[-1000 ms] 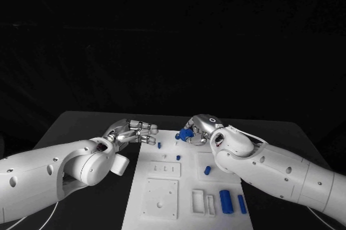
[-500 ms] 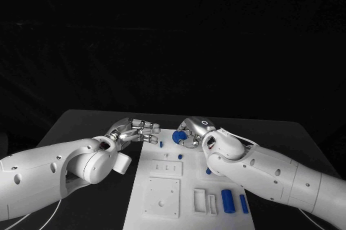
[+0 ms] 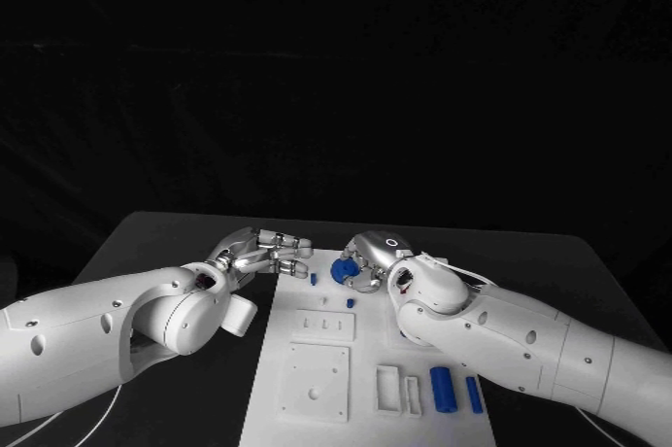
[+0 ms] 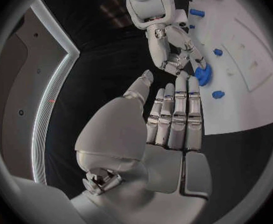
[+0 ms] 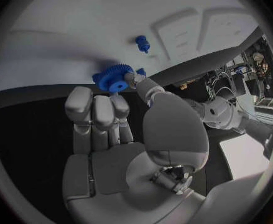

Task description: Assemble the parts on the task board

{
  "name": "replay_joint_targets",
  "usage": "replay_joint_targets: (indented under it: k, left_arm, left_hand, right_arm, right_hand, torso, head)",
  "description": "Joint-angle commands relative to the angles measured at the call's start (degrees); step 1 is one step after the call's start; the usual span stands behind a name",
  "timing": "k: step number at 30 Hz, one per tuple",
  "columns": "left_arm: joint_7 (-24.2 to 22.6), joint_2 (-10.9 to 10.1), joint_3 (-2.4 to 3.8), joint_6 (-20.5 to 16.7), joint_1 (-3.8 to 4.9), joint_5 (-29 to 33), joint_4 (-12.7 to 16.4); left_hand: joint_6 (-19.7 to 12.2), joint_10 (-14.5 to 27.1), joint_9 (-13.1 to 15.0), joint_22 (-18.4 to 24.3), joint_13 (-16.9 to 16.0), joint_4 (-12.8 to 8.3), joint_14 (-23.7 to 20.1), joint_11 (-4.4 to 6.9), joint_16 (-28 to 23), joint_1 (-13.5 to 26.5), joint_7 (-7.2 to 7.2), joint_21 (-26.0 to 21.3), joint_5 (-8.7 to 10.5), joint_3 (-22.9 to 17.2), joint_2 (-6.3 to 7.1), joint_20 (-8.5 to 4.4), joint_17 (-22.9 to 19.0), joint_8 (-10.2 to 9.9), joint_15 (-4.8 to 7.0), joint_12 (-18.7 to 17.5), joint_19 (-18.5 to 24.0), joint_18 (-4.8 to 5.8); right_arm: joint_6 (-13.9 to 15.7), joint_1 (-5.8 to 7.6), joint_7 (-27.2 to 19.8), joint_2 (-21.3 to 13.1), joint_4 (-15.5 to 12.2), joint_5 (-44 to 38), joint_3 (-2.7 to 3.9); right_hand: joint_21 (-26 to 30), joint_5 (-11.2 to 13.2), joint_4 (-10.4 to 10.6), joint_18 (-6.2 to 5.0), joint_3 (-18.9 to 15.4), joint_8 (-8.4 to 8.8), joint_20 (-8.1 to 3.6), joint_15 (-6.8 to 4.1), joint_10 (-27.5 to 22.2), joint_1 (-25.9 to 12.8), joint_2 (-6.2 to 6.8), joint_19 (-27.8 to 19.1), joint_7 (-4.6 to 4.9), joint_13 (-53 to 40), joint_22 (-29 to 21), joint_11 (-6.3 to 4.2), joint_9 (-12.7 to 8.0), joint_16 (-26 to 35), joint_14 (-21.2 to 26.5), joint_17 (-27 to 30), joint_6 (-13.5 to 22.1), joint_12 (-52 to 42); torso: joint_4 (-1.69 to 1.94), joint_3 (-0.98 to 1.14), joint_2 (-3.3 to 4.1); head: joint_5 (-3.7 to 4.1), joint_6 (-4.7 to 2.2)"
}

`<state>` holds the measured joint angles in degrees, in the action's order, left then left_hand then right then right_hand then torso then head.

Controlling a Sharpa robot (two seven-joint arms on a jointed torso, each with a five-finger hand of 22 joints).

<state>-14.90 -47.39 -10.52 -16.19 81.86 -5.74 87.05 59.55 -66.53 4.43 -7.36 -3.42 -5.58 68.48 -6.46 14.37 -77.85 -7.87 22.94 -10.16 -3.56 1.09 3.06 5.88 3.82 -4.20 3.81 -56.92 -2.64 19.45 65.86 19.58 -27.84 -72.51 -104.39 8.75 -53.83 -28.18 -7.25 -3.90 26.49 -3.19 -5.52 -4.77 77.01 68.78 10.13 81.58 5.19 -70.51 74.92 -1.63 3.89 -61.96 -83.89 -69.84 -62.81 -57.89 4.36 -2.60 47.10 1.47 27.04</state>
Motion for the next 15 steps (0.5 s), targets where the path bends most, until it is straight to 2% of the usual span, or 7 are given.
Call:
replay_joint_targets:
  k: [1,9,15]
  left_arm:
    - [-0.3,0.2,0.05,0.4,0.13,0.1,0.0]
    - [-0.3,0.2,0.05,0.4,0.13,0.1,0.0]
    - [-0.3,0.3,0.05,0.4,0.14,0.1,0.0]
  left_hand:
    - [-0.4,0.3,-0.1,0.1,0.0,0.5,0.2,0.14,-0.1,0.3,-0.03,0.2,0.24,0.0,0.02,0.11,0.0,-0.1,-0.04,-0.3,0.1,-0.62]
    - [-0.4,0.3,-0.1,0.1,0.0,0.5,0.2,0.14,-0.1,0.3,-0.03,0.2,0.24,0.0,0.02,0.11,0.0,-0.1,-0.04,-0.3,0.1,-0.62]
    - [-0.4,0.3,-0.1,0.1,0.0,0.5,0.2,0.14,-0.1,0.3,-0.03,0.2,0.24,0.0,0.02,0.11,0.0,-0.1,-0.04,-0.3,0.1,-0.62]
  right_arm:
    - [-1.6,-0.03,-0.6,0.1,0.2,-0.4,-0.17]
    - [-2.1,-0.04,-0.9,0.4,0.7,-0.2,-0.54]
    - [-1.8,-0.04,-1.1,0.9,1.4,0.4,-0.8]
  right_hand:
    - [0.2,-0.4,0.1,0.36,-0.4,-0.4,-0.49,-0.37,-0.1,0.4,-0.04,0.1,-1.42,-0.1,6.5,-0.11,0.1,0.3,-0.3,0.1,-6.5,0.3]
    - [0.4,-0.3,0.3,0.4,-1.2,-0.41,-0.5,-0.36,-0.1,0.2,-0.16,0.1,-1.41,-0.1,6.5,-0.08,0.0,0.3,-0.3,0.1,-6.3,0.3]
    - [0.8,2.0,1.1,0.42,-2.2,-0.34,-0.45,-0.27,-0.3,0.1,-0.17,0.2,-1.08,0.2,6.4,0.16,-0.1,0.4,-0.3,0.2,-4.8,0.8]
  torso:
    - [0.09,-0.03,-0.02]
    - [-0.02,-0.01,0.02]
    - [0.07,-0.07,-0.01]
  head:
    - [0.16,0.0]
    - [0.05,-0.03]
    - [0.03,0.0]
